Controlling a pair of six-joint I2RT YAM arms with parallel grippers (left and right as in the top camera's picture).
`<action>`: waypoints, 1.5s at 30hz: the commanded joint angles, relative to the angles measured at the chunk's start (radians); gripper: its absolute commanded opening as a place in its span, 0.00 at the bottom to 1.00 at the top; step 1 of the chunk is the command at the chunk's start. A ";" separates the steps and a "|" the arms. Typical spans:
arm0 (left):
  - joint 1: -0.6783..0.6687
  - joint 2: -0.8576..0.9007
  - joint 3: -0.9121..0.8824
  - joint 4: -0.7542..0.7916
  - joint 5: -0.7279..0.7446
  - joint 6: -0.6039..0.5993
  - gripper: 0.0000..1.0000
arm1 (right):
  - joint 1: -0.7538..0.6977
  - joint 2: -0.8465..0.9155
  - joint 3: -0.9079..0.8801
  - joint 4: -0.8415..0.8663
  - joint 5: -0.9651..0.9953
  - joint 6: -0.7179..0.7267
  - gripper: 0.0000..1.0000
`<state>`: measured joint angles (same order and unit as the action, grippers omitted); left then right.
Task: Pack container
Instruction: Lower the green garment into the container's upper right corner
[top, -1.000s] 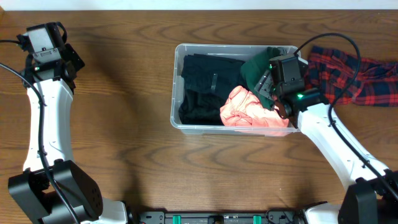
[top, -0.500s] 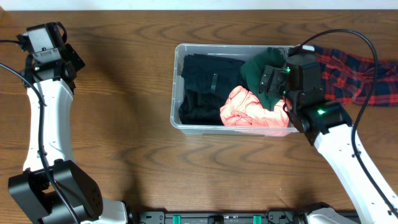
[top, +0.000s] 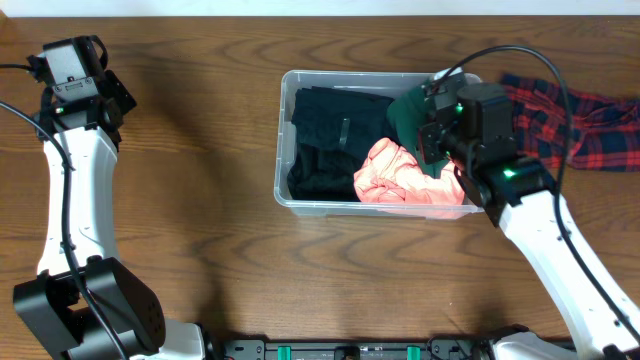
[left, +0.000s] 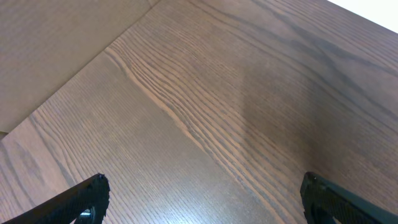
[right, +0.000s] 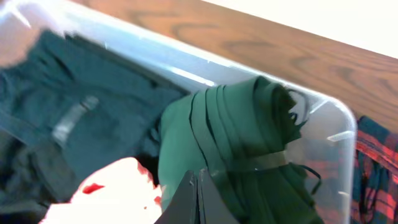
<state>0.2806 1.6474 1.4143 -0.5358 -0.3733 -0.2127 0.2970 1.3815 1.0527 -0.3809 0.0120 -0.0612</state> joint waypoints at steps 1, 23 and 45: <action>0.002 -0.007 0.005 -0.002 -0.013 0.001 0.98 | 0.001 0.056 0.021 0.001 0.025 -0.079 0.01; 0.002 -0.007 0.005 -0.002 -0.013 0.001 0.98 | -0.087 0.370 0.020 -0.028 -0.021 -0.036 0.01; 0.002 -0.007 0.005 -0.002 -0.013 0.001 0.98 | -0.087 0.491 0.040 -0.011 -0.024 -0.037 0.01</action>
<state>0.2806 1.6474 1.4143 -0.5358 -0.3737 -0.2127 0.2142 1.8153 1.1294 -0.3573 0.0174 -0.1123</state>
